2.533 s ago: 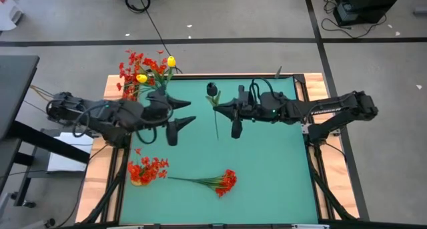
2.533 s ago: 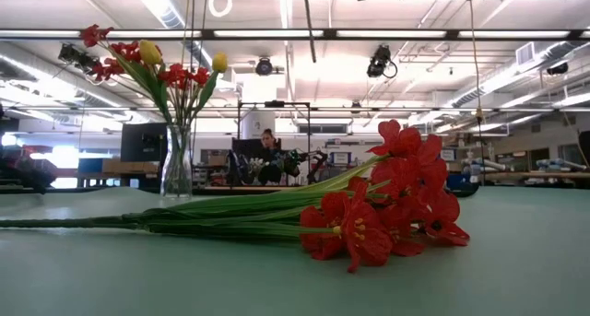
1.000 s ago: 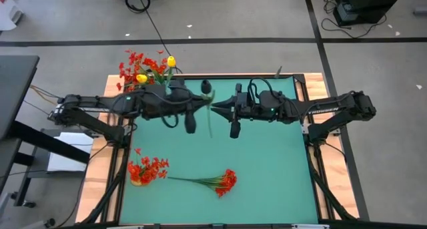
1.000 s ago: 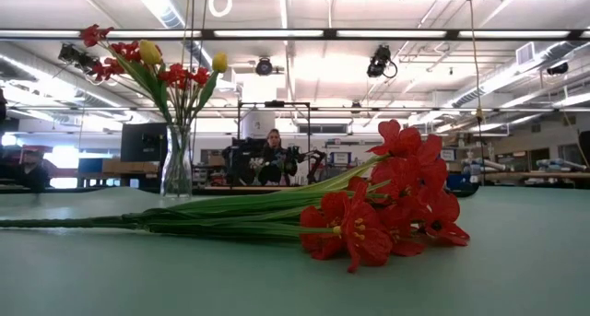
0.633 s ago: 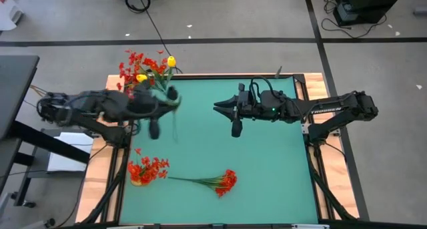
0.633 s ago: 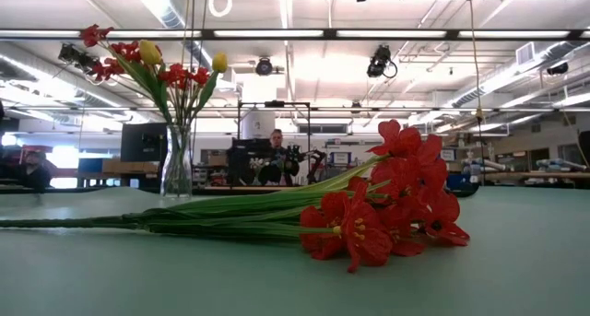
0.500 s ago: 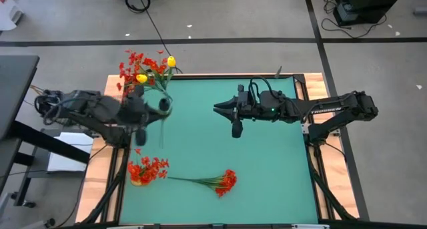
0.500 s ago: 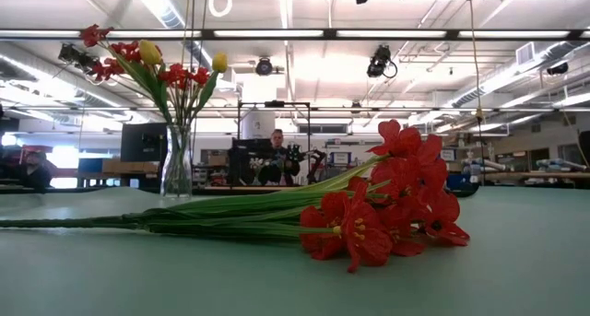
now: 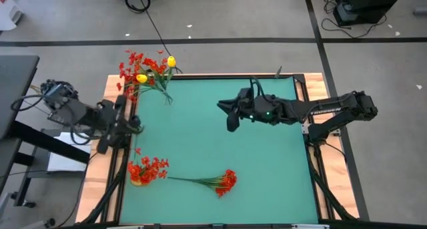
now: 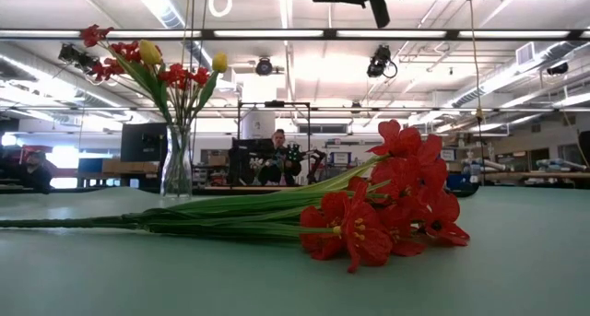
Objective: Sort flowers into vase by color
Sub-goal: Put the black flower into the yellow vase
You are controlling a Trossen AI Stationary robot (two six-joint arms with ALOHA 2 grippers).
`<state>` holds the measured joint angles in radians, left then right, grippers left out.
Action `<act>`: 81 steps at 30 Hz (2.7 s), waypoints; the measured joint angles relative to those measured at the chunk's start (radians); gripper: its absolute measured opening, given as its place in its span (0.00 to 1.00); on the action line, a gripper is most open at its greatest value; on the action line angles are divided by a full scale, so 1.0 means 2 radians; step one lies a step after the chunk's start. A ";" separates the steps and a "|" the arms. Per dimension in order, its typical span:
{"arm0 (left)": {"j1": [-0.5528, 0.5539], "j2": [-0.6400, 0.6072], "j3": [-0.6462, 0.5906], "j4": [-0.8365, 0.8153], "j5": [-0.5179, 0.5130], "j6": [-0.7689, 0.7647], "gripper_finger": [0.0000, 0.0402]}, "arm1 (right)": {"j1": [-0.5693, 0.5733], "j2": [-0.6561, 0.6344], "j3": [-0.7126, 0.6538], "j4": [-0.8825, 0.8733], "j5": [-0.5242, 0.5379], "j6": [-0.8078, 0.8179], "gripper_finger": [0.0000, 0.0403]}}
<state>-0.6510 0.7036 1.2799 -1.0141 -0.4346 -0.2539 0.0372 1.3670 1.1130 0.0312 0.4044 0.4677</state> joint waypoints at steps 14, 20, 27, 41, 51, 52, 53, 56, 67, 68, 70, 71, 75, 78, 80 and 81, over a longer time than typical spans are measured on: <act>-0.102 -0.152 -0.191 0.159 0.032 0.029 0.02 | 0.013 0.000 0.000 -0.112 0.024 0.133 0.18; -0.122 -0.182 -0.226 0.169 0.037 0.036 0.02 | 0.017 0.001 0.000 -0.142 0.024 0.167 0.18; -0.132 -0.190 -0.235 0.184 0.070 0.057 0.02 | 0.016 0.001 0.000 -0.143 0.021 0.177 0.18; -0.132 -0.189 -0.235 0.184 0.130 0.109 0.02 | 0.014 0.001 0.000 -0.150 0.020 0.203 0.18; -0.132 -0.189 -0.235 0.227 0.149 0.161 0.02 | 0.014 0.001 0.000 -0.168 0.011 0.233 0.18; -0.132 -0.189 -0.235 0.235 0.153 0.168 0.02 | 0.014 0.001 0.000 -0.168 0.009 0.236 0.18; -0.132 -0.189 -0.235 0.240 0.156 0.174 0.02 | 0.014 0.001 0.000 -0.168 0.008 0.237 0.18; -0.132 -0.190 -0.235 0.235 0.158 0.182 0.02 | 0.014 0.001 0.000 -0.168 0.008 0.238 0.18; -0.131 -0.189 -0.235 0.207 0.164 0.190 0.02 | 0.014 0.001 0.000 -0.168 0.007 0.249 0.18; -0.131 -0.188 -0.235 0.208 0.166 0.189 0.02 | 0.014 0.001 0.000 -0.168 0.007 0.250 0.18; -0.131 -0.188 -0.235 0.210 0.176 0.189 0.02 | 0.014 0.001 0.000 -0.168 0.007 0.251 0.18; -0.131 -0.188 -0.235 0.209 0.176 0.189 0.02 | 0.014 0.001 0.000 -0.168 0.007 0.251 0.18; -0.131 -0.181 -0.235 0.212 0.178 0.187 0.02 | 0.014 0.001 0.000 -0.168 0.007 0.253 0.18; -0.131 -0.168 -0.235 0.214 0.184 0.186 0.02 | 0.014 0.001 0.000 -0.168 0.007 0.253 0.18; -0.131 -0.158 -0.235 0.222 0.187 0.185 0.02 | 0.014 0.001 0.000 -0.168 0.006 0.253 0.18; -0.131 -0.154 -0.235 0.224 0.188 0.186 0.02 | 0.014 0.001 0.000 -0.168 0.006 0.253 0.18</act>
<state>-0.9138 0.3958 0.8104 -0.5655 -0.0578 0.1173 0.0662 1.3682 1.1130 -0.3054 0.4173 0.9737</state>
